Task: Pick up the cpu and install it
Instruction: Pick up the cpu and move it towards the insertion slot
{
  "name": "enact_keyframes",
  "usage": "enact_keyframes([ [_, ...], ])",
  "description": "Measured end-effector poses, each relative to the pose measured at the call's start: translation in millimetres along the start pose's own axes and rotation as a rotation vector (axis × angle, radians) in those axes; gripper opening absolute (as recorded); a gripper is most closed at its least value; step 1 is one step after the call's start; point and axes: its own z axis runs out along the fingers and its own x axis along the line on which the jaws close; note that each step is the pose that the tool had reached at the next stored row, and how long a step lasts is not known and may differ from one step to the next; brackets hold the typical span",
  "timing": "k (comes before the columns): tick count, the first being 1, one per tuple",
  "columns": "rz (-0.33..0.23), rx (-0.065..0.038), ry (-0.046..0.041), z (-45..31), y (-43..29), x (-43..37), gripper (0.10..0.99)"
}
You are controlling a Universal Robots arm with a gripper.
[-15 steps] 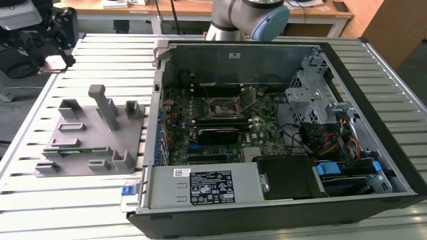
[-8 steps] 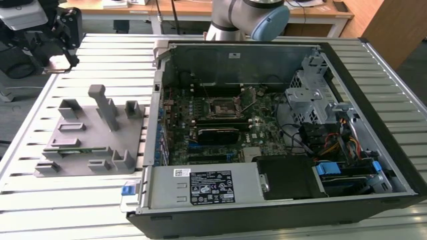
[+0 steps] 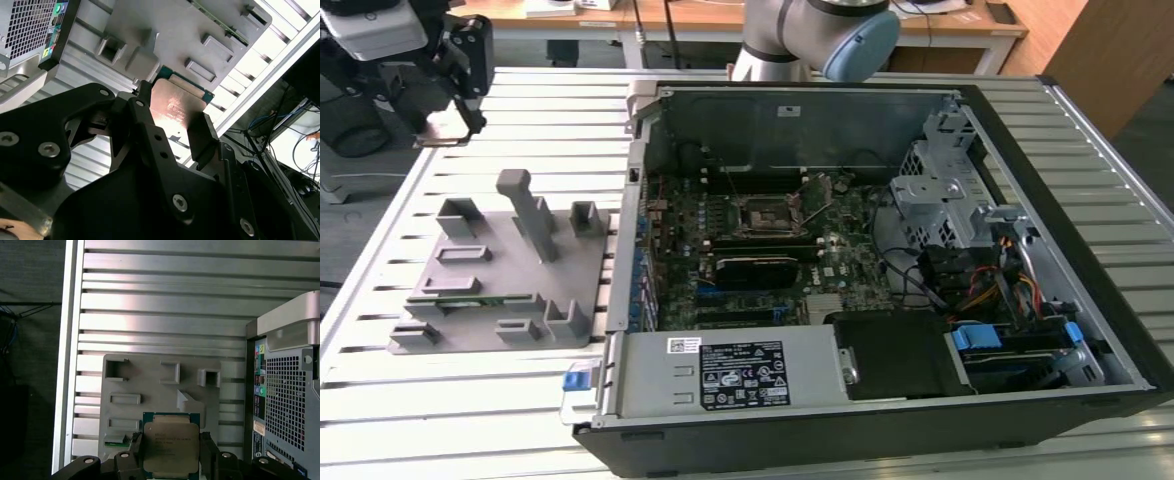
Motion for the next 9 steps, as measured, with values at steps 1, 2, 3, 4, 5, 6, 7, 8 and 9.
enact_keyframes([
  [1, 0.000, 0.000, 0.0000, 0.0, 0.0, -0.8, 0.537],
  [2, 0.000, 0.000, 0.0000, 0.0, -0.1, -1.7, 0.537],
  [3, 0.000, 0.000, 0.0001, -0.1, -0.1, -2.6, 0.537],
  [4, 0.000, 0.000, 0.0000, -0.1, -0.1, -3.5, 0.537],
  [5, 0.000, 0.000, 0.0000, -0.1, -0.1, -4.5, 0.537],
  [6, 0.000, 0.000, 0.0001, -0.1, -0.2, -5.5, 0.537],
  [7, 0.000, 0.000, 0.0000, -0.1, -0.2, -6.5, 0.537],
  [8, 0.000, 0.000, 0.0000, -0.1, -0.2, -7.5, 0.537],
  [9, 0.000, 0.000, 0.0001, -0.1, -0.2, -8.4, 0.537],
])
